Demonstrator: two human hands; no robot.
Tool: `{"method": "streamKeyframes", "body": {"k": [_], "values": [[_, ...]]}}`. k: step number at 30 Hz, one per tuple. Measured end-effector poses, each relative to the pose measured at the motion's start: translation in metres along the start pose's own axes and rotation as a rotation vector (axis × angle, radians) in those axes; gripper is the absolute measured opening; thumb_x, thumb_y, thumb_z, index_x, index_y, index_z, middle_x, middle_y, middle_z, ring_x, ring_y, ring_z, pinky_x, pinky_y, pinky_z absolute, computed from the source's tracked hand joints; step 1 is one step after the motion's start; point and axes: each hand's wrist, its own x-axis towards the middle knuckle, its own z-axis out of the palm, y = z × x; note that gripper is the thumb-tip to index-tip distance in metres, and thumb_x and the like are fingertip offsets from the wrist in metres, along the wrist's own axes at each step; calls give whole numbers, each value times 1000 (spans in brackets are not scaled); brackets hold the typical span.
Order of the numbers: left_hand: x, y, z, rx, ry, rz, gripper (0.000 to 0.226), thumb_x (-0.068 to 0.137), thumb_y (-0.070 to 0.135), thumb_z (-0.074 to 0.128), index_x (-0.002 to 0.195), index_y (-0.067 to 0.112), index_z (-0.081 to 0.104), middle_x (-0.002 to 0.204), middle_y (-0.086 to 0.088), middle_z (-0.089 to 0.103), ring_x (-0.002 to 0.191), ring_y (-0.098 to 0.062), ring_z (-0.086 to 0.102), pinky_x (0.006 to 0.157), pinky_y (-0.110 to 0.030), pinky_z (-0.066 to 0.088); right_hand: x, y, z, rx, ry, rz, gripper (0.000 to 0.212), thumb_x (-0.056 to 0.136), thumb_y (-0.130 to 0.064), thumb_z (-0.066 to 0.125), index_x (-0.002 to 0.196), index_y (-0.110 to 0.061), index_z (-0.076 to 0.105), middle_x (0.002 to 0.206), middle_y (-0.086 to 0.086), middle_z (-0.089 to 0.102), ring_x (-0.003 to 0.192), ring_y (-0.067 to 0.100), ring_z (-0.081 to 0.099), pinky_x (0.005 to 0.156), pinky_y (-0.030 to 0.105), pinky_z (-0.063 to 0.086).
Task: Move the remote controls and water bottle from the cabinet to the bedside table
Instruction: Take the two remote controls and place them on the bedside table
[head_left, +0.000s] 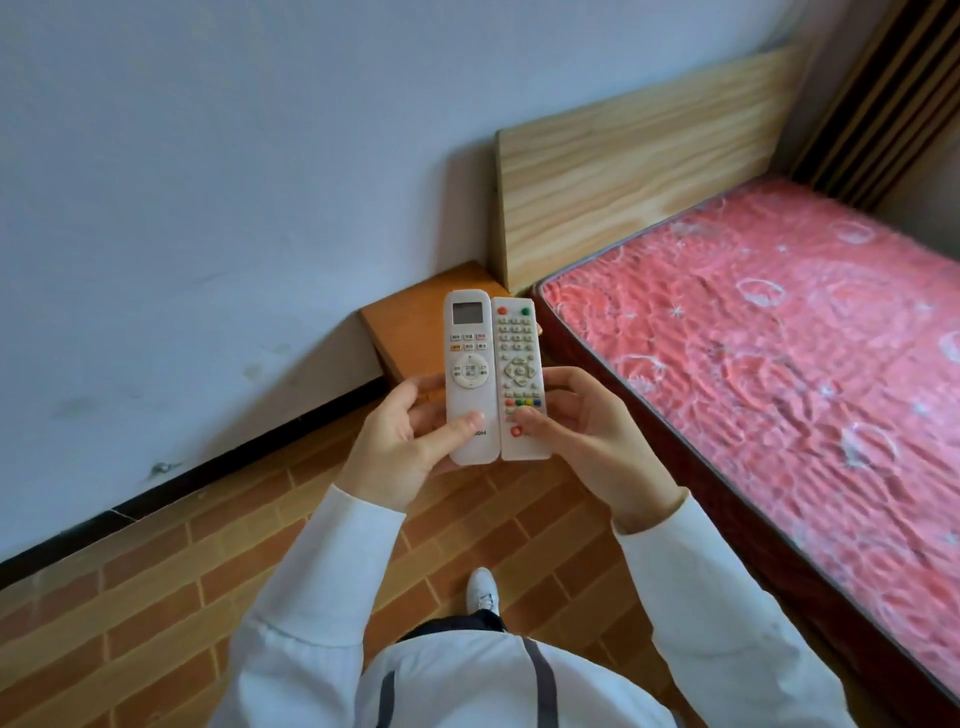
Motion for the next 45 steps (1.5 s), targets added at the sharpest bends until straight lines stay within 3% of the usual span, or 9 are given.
{"method": "streamKeyframes", "body": {"k": [4, 18, 25, 31, 36, 41, 45], "values": [[79, 27, -8, 47, 32, 12, 60, 65, 32, 80, 119, 24, 55, 111, 0, 70, 102, -20, 67, 81, -45, 56, 83, -17, -11, -20, -15, 2, 35, 85, -16, 64, 117, -6, 52, 110, 7, 70, 95, 16, 70, 81, 38, 59], [262, 54, -23, 59, 192, -60, 50, 76, 26, 74, 121, 28, 53, 115, 1, 68, 103, -20, 66, 84, -48, 56, 293, -18, -37, -59, -157, 84, 40, 85, -20, 64, 121, -10, 50, 112, 5, 69, 96, 13, 70, 82, 38, 58], [371, 73, -18, 53, 333, -88, 63, 67, 42, 75, 124, 31, 52, 121, 2, 65, 110, -24, 62, 88, -51, 53, 424, -25, -60, -137, -262, 86, 41, 84, -19, 65, 121, -10, 50, 114, 7, 67, 99, 16, 68, 84, 41, 58], [453, 80, -21, 15, 453, -135, 53, 77, 30, 73, 125, 29, 51, 122, 3, 64, 110, -21, 61, 88, -50, 53, 523, -21, -68, -223, -350, 121, 39, 85, -23, 65, 120, -14, 50, 116, 6, 66, 100, 17, 66, 85, 39, 57], [503, 72, -39, -39, 537, -234, 57, 80, 22, 70, 131, 22, 46, 121, 0, 63, 104, -20, 64, 78, -34, 58, 585, -1, -49, -237, -415, 182, 36, 86, -19, 65, 117, -17, 48, 116, 7, 64, 98, 18, 66, 81, 35, 58], [552, 44, -71, -164, 635, -350, 56, 81, 12, 69, 131, 16, 46, 125, -8, 61, 106, -27, 63, 84, -44, 56, 636, 42, -15, -295, -423, 282, 42, 85, -21, 66, 122, -16, 46, 114, 4, 64, 90, 12, 64, 73, 25, 56], [588, 7, -100, -230, 699, -426, 53, 81, 5, 68, 129, 15, 47, 126, -11, 60, 106, -28, 62, 82, -44, 56, 670, 86, 11, -320, -390, 413, 46, 86, -19, 65, 126, -14, 44, 121, 7, 63, 97, 17, 64, 79, 30, 55]]}}
